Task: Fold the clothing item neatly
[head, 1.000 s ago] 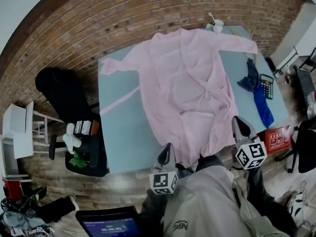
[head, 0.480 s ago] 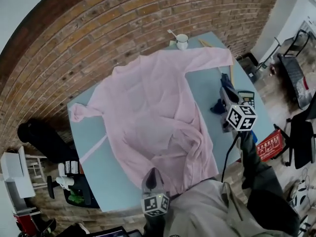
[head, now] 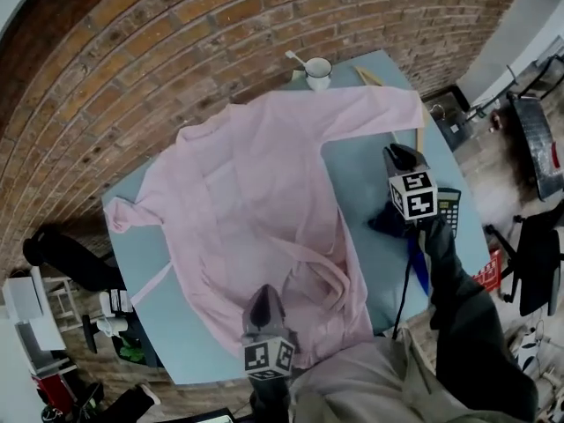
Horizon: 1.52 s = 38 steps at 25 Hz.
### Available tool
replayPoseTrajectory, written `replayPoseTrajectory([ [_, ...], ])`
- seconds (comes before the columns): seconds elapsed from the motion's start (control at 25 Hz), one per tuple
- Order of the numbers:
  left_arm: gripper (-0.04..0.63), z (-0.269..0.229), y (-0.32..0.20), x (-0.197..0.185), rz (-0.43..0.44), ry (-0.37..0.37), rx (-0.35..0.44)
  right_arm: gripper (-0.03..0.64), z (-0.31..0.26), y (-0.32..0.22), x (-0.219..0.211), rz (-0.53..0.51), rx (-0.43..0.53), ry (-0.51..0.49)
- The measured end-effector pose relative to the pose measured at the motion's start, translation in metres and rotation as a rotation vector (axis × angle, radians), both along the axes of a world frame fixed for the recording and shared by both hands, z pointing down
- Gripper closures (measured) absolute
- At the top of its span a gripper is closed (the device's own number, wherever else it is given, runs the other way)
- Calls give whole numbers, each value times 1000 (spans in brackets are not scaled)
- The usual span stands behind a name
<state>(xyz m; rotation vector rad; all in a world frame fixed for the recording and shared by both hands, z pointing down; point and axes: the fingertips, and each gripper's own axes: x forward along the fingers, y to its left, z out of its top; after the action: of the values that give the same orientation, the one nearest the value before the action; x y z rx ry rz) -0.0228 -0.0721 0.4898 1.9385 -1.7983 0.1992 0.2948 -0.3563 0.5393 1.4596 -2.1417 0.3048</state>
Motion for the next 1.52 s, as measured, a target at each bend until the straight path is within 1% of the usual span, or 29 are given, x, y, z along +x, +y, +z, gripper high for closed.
replayPoseTrajectory([
  [0.04, 588, -3, -23, 9, 29, 15, 11, 610, 1, -5, -4, -26, 12, 33],
  [0.12, 586, -10, -70, 28, 96, 15, 36, 615, -1, -14, -14, -62, 43, 71],
  [0.2, 586, -15, -111, 47, 152, -16, 58, 615, 1, -24, -18, -71, 64, 126],
  [0.28, 588, -18, -140, 63, 186, -28, 77, 614, 11, -40, -5, -59, 84, 217],
  [0.32, 586, -19, -150, 71, 200, -25, 85, 597, 16, -50, 4, -52, 81, 256],
  [0.36, 588, -19, -158, 78, 215, -20, 89, 564, 22, -59, 15, -49, 60, 288],
  [0.44, 586, -15, -167, 89, 239, -14, 87, 502, 39, -75, 34, -66, -24, 369],
  [0.48, 588, -12, -169, 92, 246, -13, 80, 451, 47, -80, 42, -84, -66, 412],
  [0.52, 586, -8, -169, 94, 250, -11, 70, 432, 55, -82, 48, -108, -103, 442],
  [0.6, 587, -1, -168, 94, 250, -3, 47, 416, 72, -79, 53, -186, -178, 468],
  [0.64, 586, 3, -168, 93, 245, 2, 36, 369, 79, -77, 52, -239, -205, 484],
  [0.68, 586, 6, -168, 91, 239, 7, 27, 356, 84, -77, 50, -286, -214, 504],
  [0.76, 588, 11, -168, 87, 227, 14, 14, 358, 86, -80, 47, -352, -224, 532],
  [0.8, 586, 12, -167, 85, 221, 18, 9, 361, 86, -80, 45, -377, -236, 525],
  [0.88, 586, 14, -165, 82, 210, 28, 0, 397, 87, -81, 42, -406, -244, 474],
  [0.96, 586, 15, -161, 80, 206, 33, -6, 509, 84, -87, 44, -394, -199, 455],
  [1.0, 588, 15, -159, 79, 205, 30, -8, 576, 83, -91, 45, -387, -170, 475],
  [1.04, 586, 15, -156, 76, 202, 26, -7, 601, 82, -95, 44, -389, -144, 505],
  [1.16, 586, 13, -144, 64, 180, 17, -4, 603, 65, -99, 33, -379, -72, 585],
  [1.2, 587, 13, -140, 59, 171, 15, -3, 603, 50, -100, 30, -360, -27, 623],
  [1.28, 588, 9, -130, 48, 148, 15, 0, 603, 6, -96, 12, -347, 117, 708],
  [1.36, 586, 3, -116, 35, 116, 25, 9, 603, -42, -81, -27, -401, 266, 772],
  [1.44, 587, -2, -101, 20, 84, 33, 20, 603, -82, -56, -84, -485, 383, 826],
  [1.48, 588, -4, -93, 12, 68, 35, 25, 603, -98, -41, -115, -531, 437, 870],
  [1.52, 586, -6, -85, 3, 52, 39, 29, 603, -109, -23, -148, -584, 499, 941],
])
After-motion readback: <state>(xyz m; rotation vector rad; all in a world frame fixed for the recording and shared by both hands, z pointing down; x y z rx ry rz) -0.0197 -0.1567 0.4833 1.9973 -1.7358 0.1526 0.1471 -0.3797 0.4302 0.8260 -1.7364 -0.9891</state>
